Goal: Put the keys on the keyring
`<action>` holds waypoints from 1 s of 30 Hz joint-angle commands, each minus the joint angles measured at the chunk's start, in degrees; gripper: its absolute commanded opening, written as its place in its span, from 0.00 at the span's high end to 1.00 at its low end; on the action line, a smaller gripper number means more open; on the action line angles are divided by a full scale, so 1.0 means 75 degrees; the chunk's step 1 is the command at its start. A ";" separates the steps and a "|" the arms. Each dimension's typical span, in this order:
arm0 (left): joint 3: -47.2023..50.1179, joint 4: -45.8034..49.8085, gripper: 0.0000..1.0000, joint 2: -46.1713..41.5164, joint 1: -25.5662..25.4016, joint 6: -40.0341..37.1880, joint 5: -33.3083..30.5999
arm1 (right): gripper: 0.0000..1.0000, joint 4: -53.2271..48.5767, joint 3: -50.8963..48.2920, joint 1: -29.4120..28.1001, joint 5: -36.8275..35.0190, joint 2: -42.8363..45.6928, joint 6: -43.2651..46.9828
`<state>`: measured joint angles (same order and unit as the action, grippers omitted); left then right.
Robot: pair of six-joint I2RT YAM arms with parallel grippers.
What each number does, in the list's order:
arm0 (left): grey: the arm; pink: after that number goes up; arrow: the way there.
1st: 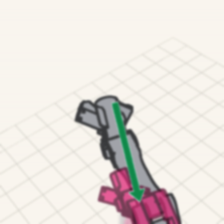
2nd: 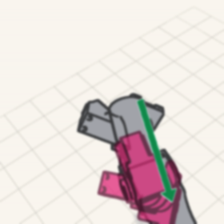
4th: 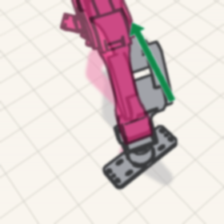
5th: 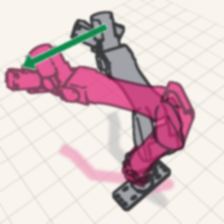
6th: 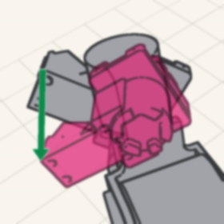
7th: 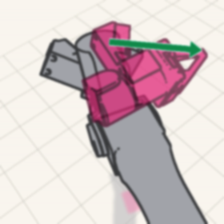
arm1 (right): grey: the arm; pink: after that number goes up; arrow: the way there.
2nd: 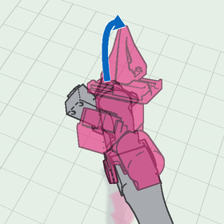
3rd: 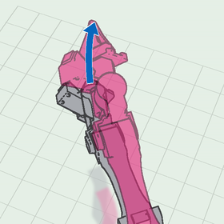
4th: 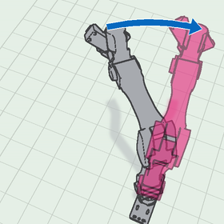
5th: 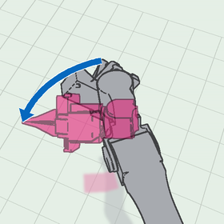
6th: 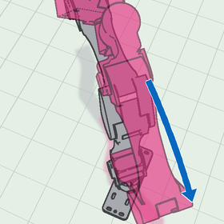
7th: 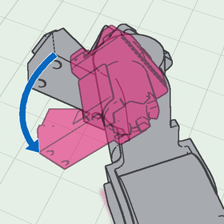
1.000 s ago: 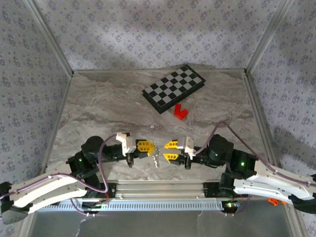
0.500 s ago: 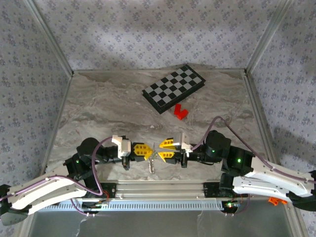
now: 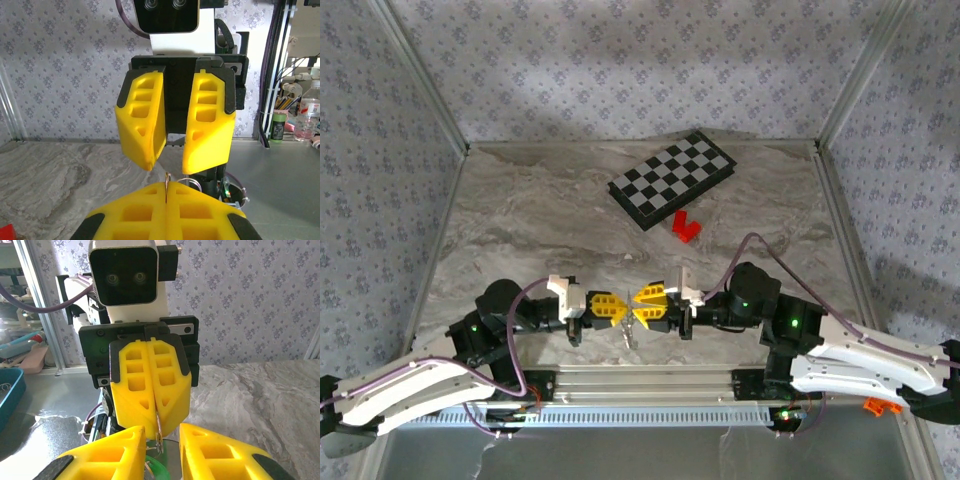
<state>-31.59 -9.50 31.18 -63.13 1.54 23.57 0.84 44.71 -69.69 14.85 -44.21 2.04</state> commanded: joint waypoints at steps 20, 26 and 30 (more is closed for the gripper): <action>-0.0204 -0.0002 1.00 -0.0091 -0.0031 -0.0158 -0.0074 | 0.83 0.0115 -0.0237 -0.0027 -0.0138 -0.0237 -0.0062; -0.0275 0.0244 1.00 -0.0083 -0.0030 -0.0255 -0.0117 | 0.95 0.0042 -0.0220 -0.0013 -0.0196 -0.0227 -0.0056; -0.0473 0.0774 1.00 -0.0010 -0.0031 -0.0437 -0.0102 | 1.00 -0.0235 -0.0128 -0.0001 -0.0349 -0.0234 -0.0051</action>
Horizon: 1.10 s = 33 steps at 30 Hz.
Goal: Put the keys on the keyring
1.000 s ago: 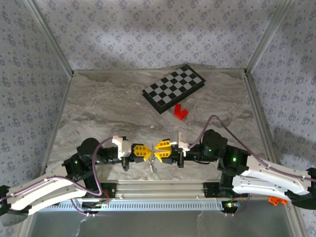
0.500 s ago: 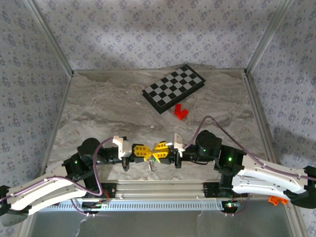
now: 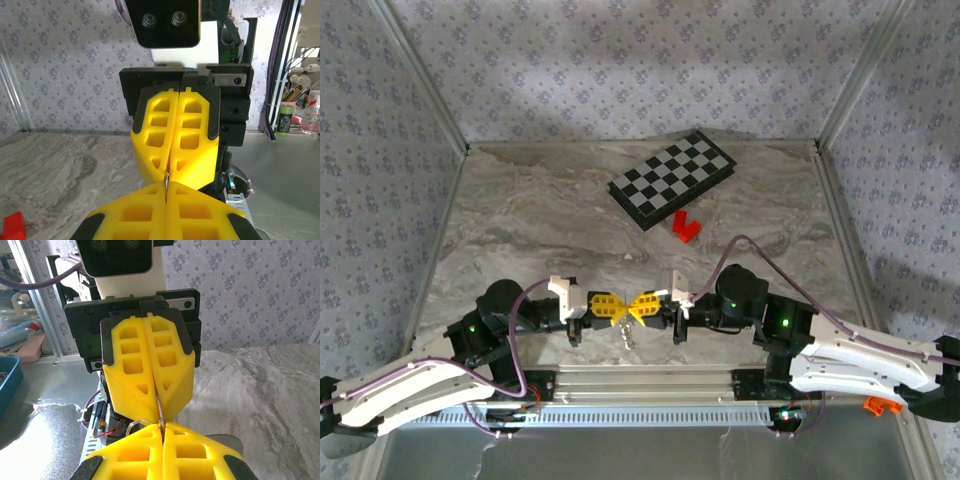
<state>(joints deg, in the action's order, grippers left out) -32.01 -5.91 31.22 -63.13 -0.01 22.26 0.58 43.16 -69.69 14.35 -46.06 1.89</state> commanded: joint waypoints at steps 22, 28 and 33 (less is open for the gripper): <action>-0.1968 0.3161 0.77 0.1125 -0.0026 -0.1136 -0.0006 | 1.00 -0.4015 0.1974 0.0058 -0.0343 -0.0697 0.0928; -0.2122 0.3252 0.76 0.1480 -0.0031 -0.1182 0.0041 | 1.00 -0.4014 0.2015 0.0070 -0.0226 -0.0809 0.1023; -0.2217 0.3377 0.76 0.1686 -0.0031 -0.1277 0.0032 | 1.00 -0.3987 0.2036 0.0080 -0.0118 -0.0854 0.1045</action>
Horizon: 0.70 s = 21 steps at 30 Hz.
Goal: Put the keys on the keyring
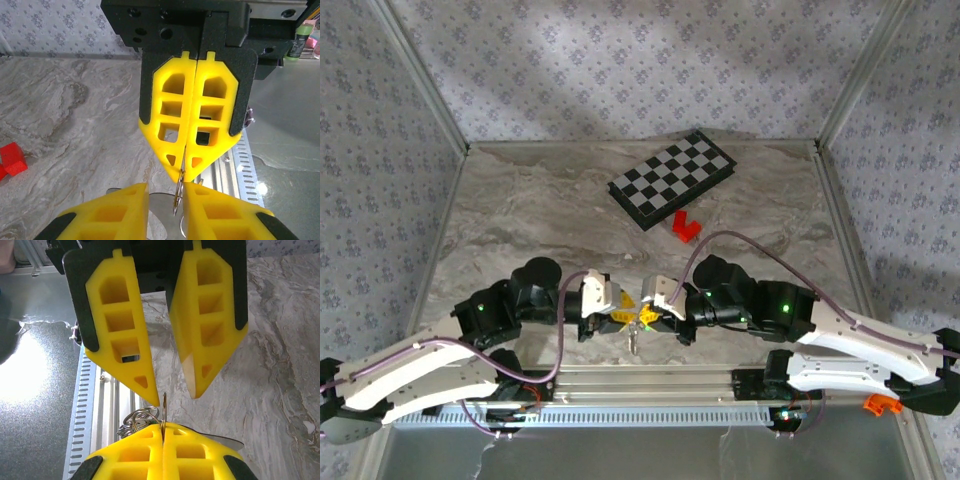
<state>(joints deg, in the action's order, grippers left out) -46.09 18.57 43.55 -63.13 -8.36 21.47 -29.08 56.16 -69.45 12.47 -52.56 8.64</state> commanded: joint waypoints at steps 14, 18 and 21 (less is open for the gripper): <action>-0.0396 0.0208 1.00 0.0197 -0.0043 -0.0222 0.0333 | 1.00 0.0209 0.0235 0.0084 0.0118 0.0011 0.0160; -0.0259 -0.0120 1.00 0.0011 -0.0043 -0.0152 0.0343 | 1.00 0.0319 0.0147 0.0084 0.0066 0.0074 0.0120; 0.0110 -0.0911 1.00 -0.0335 -0.0043 0.0068 0.0232 | 1.00 0.0475 0.0037 0.0078 -0.0145 0.0156 -0.0018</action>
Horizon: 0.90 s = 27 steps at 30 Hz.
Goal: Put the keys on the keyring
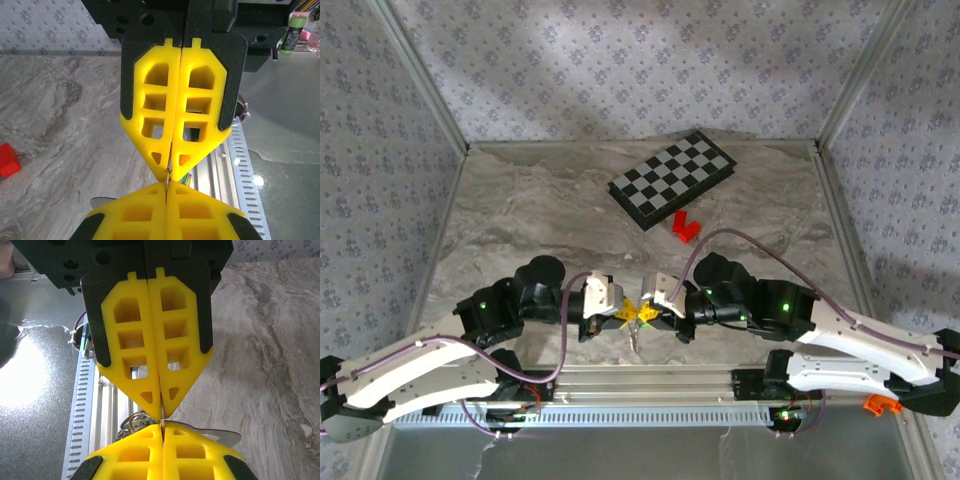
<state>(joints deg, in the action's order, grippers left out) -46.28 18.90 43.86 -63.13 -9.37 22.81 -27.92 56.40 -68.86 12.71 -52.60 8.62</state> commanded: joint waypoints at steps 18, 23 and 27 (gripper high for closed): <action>0.1900 -0.5249 1.00 -0.0987 -0.0067 0.1591 0.0433 | 0.76 0.1996 -0.0971 0.0051 -0.0231 0.1066 -0.0780; 0.1897 -0.5325 1.00 -0.0903 -0.0113 0.1623 0.0461 | 0.76 0.2048 -0.1015 0.0064 -0.0229 0.1132 -0.0808; 0.1882 -0.5267 1.00 -0.0904 -0.0114 0.1593 0.0462 | 0.76 0.2072 -0.1039 0.0075 -0.0213 0.1203 -0.0822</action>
<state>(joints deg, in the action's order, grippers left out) -31.75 -16.64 37.32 -63.46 1.67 24.29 -13.85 49.21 -68.71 10.96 -44.49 3.57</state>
